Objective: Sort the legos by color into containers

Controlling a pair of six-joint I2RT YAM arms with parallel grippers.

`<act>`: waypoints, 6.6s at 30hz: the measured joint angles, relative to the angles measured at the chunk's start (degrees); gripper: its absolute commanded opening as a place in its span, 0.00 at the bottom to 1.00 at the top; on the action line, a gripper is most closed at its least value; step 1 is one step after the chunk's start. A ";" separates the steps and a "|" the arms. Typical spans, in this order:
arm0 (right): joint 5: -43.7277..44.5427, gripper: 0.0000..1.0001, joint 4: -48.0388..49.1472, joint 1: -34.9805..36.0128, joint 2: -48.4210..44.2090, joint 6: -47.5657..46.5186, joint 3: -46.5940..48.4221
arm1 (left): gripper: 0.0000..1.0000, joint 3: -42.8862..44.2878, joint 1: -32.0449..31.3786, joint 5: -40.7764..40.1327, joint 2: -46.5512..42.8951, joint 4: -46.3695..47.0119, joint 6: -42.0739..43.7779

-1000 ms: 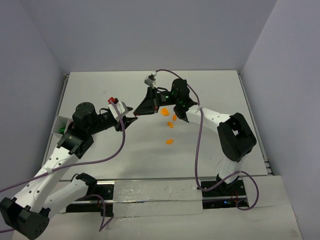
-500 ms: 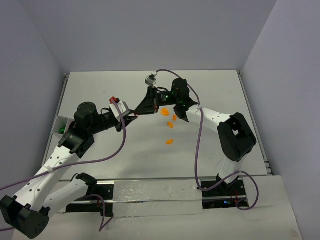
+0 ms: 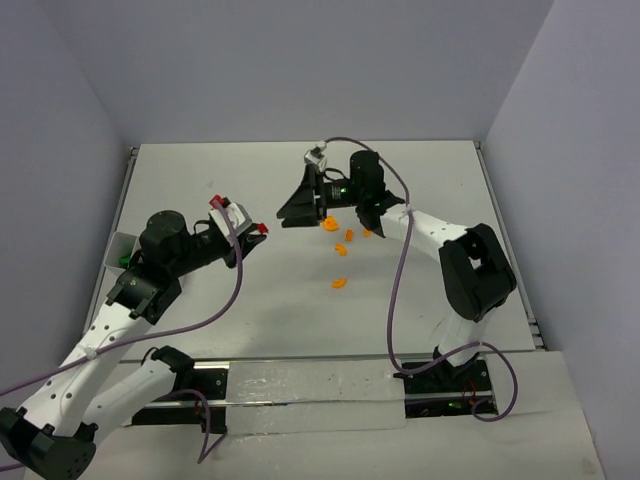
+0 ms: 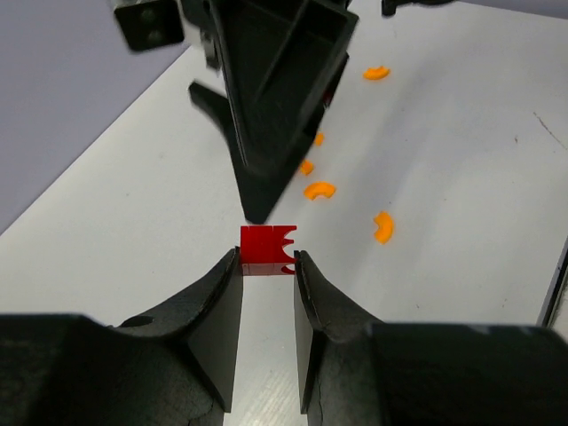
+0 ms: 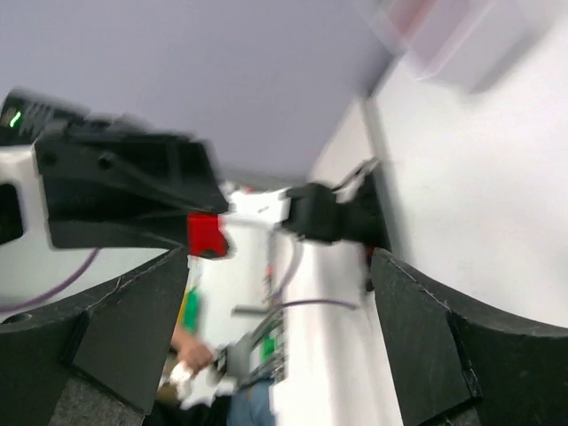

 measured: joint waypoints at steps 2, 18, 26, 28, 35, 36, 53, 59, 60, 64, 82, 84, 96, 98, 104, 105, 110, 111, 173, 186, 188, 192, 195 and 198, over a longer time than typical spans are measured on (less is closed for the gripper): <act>2.36 0.91 -7.35 -3.10 0.00 -5.03 1.76 | 0.00 0.31 0.28 -2.46 -1.10 -3.63 -0.30; 22.70 0.91 -47.49 -8.84 -4.52 -46.03 13.08 | 0.00 13.93 34.75 -13.50 17.00 -37.62 10.94; 24.17 0.91 -51.23 -8.81 -4.52 -48.99 13.18 | 0.02 25.09 45.71 -17.08 29.95 -43.82 15.81; 24.16 0.91 -51.52 -8.81 -4.51 -49.25 13.22 | 0.04 25.07 45.97 -18.43 30.57 -44.64 16.58; 24.16 0.91 -51.82 -8.81 -4.43 -49.70 13.52 | 0.08 25.07 46.02 -20.62 32.28 -45.29 17.41; 24.15 0.91 -51.89 -8.81 -4.34 -49.73 13.66 | 0.08 25.07 46.02 -20.76 32.70 -45.30 17.55; 23.68 0.91 -53.03 -9.00 -3.00 -49.82 14.94 | 0.36 24.96 46.22 -22.95 36.93 -45.18 18.31; 23.56 0.91 -53.72 -9.23 -2.76 -49.82 15.22 | 0.46 24.41 46.26 -23.34 37.33 -44.83 18.45; 23.49 0.91 -53.93 -9.26 -2.67 -49.82 15.44 | 0.47 24.41 46.26 -23.34 37.54 -44.77 18.50; 23.05 0.91 -54.29 -9.31 -2.17 -49.84 16.08 | 0.52 24.41 46.26 -23.34 38.45 -44.59 18.56; 25.28 0.90 -56.52 -9.36 -1.88 -54.41 16.09 | 0.56 34.55 44.24 -13.04 38.30 -45.73 15.84; 27.39 0.90 -57.65 -9.36 -1.88 -56.13 15.97 | 0.58 35.23 41.50 -11.36 36.53 -44.49 14.30; 39.86 0.87 -62.24 -15.57 -4.09 -61.84 9.85 | 0.57 27.82 13.90 -4.61 38.97 -24.58 -4.56; 41.03 0.86 -62.63 -17.37 -4.13 -61.91 9.16 | 0.56 28.61 10.82 -5.49 43.73 -20.24 -9.09; 43.64 0.86 -63.82 -22.33 -4.34 -62.08 8.28 | 0.49 40.60 -1.51 -12.32 62.70 -14.21 -20.01; 44.13 0.86 -63.92 -23.02 -4.41 -62.08 8.23 | 0.47 42.87 -3.00 -13.08 65.50 -13.85 -21.49; 46.57 0.85 -64.34 -26.54 -4.63 -62.97 7.38 | 0.41 49.56 -6.33 -16.26 75.31 -13.23 -28.84; 46.91 0.85 -64.45 -27.20 -4.75 -63.30 7.00 | 0.40 50.57 -6.35 -16.82 76.90 -13.11 -29.87; 50.57 0.83 -67.00 -35.19 -6.27 -75.24 3.77 | 0.00 23.95 15.76 -30.81 34.00 -28.03 -2.29; 50.80 0.83 -67.73 -35.19 -4.73 -75.52 3.92 | 0.00 10.66 22.27 -45.57 22.93 -28.80 13.24; 50.96 0.83 -67.77 -35.19 -4.72 -75.62 3.92 | 0.00 9.20 22.30 -47.17 22.36 -28.41 14.89; 51.28 0.83 -67.76 -35.19 -4.70 -76.07 3.92 | 0.00 7.13 22.30 -49.42 22.30 -26.95 17.35; 51.51 0.83 -67.77 -35.19 -4.70 -76.58 3.92 | 0.00 5.76 22.30 -50.64 22.37 -25.59 18.86; 51.82 0.83 -67.76 -35.19 -4.70 -76.81 3.92 | 0.00 4.61 22.30 -51.70 22.65 -24.06 20.35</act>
